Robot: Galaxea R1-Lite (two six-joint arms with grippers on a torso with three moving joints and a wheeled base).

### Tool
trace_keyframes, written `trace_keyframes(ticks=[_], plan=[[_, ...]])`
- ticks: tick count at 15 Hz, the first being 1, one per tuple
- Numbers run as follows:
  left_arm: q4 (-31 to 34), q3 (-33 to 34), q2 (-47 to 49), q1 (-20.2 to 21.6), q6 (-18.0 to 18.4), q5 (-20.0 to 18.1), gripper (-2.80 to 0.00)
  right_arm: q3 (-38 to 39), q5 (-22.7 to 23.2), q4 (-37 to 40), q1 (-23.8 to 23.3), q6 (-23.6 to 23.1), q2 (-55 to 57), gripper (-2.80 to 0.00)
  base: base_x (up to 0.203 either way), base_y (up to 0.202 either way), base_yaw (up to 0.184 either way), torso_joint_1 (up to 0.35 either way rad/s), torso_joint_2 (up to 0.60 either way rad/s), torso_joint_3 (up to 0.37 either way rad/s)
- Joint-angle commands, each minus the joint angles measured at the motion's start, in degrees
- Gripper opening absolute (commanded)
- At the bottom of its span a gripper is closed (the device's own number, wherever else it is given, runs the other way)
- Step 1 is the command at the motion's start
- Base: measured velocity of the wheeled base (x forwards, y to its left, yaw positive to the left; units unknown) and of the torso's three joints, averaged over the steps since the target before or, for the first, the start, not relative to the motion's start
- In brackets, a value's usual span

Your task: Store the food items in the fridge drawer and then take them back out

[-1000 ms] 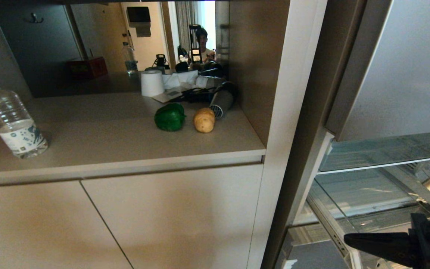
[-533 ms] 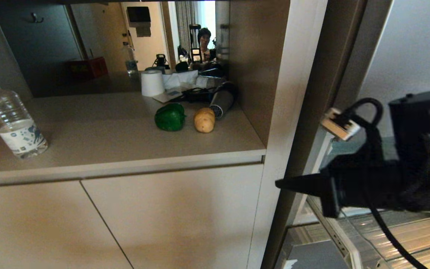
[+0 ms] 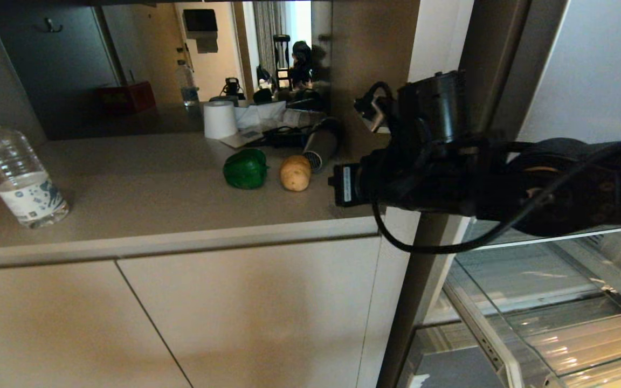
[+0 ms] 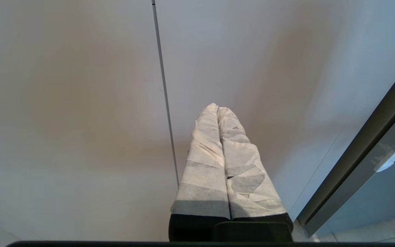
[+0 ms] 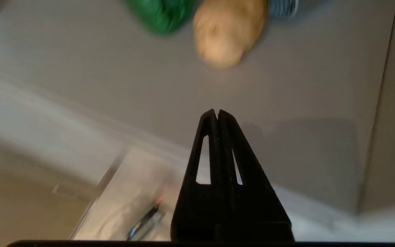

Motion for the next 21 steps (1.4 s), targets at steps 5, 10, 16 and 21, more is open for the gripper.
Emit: trace_keyframes(ticks=[5, 10, 16, 21], plan=[[0.02, 0.0, 0.01, 0.01, 0.0, 0.01, -2.8, -13.21, -6.06, 0.28, 1.31, -3.78, 10.54, 0.0, 0.0, 0.0, 0.0, 0.0, 0.0, 0.0], [0.02, 0.0, 0.01, 0.01, 0.0, 0.01, -2.8, -22.35, -10.14, 0.16, 2.82, -7.75, 17.18, 0.0, 0.0, 0.0, 0.0, 0.0, 0.0, 0.0], [0.02, 0.0, 0.01, 0.01, 0.0, 0.01, -2.8, -23.57, -15.79, -8.71, 2.71, -11.78, 22.49, 0.0, 0.0, 0.0, 0.0, 0.0, 0.0, 0.0], [0.02, 0.0, 0.01, 0.01, 0.0, 0.01, -2.8, -23.62, -15.82, -10.99, 2.42, -11.73, 23.57, 0.0, 0.0, 0.0, 0.0, 0.0, 0.0, 0.0]])
